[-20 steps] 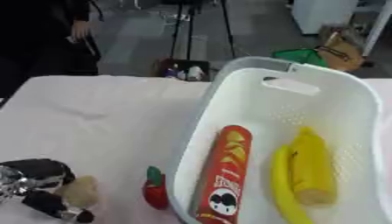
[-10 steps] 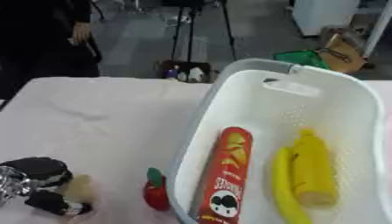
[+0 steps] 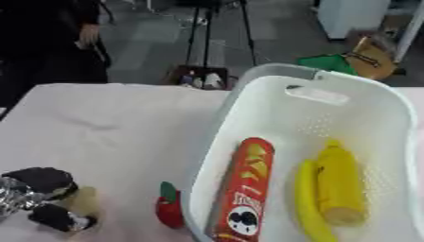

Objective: Pick up objects on the table and place them in the box.

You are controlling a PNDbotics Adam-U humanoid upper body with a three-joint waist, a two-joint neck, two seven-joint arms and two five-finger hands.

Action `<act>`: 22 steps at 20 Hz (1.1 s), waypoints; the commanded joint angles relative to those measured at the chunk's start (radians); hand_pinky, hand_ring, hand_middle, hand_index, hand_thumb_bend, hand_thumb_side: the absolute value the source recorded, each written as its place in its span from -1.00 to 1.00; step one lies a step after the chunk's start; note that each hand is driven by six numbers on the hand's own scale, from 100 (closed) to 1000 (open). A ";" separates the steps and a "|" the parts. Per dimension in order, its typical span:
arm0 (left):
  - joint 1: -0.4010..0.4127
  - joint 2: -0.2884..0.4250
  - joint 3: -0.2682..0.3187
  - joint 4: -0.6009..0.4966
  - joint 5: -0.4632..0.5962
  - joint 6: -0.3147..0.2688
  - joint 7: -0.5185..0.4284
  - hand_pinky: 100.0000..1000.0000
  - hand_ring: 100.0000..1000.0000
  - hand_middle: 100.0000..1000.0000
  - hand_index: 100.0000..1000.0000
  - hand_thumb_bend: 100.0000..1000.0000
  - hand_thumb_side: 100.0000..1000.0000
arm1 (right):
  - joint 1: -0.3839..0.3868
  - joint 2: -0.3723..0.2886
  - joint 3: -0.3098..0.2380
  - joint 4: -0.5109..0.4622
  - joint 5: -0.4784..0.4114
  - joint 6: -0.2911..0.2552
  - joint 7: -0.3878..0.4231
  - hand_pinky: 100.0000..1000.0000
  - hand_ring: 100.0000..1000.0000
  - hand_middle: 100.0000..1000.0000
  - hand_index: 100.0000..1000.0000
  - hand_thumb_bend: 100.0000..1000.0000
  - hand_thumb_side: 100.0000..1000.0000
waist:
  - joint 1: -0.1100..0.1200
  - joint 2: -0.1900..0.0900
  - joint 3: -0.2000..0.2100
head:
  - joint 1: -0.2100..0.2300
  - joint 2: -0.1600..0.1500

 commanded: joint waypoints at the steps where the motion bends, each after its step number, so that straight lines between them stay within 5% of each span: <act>1: -0.016 0.025 0.008 -0.006 -0.002 0.005 -0.011 0.06 0.09 0.02 0.20 -0.24 0.71 | -0.003 -0.012 -0.001 -0.017 -0.009 -0.003 0.000 0.28 0.03 -0.25 0.16 -1.00 0.06 | -0.001 -0.013 -0.001 | 0.002 -0.011; 12: -0.048 0.044 0.011 -0.020 -0.019 -0.002 -0.011 -0.01 0.02 -0.04 0.13 -0.50 0.78 | -0.001 -0.014 -0.001 -0.017 -0.010 -0.003 0.002 0.28 0.03 -0.25 0.16 -1.00 0.06 | 0.002 -0.015 0.001 | 0.006 -0.008; 22: -0.087 0.078 0.014 -0.027 -0.027 -0.018 -0.011 -0.01 0.01 -0.05 0.10 -0.52 0.79 | 0.001 -0.017 -0.001 -0.017 -0.009 -0.001 0.000 0.28 0.03 -0.25 0.17 -1.00 0.07 | 0.009 -0.019 0.004 | 0.005 -0.005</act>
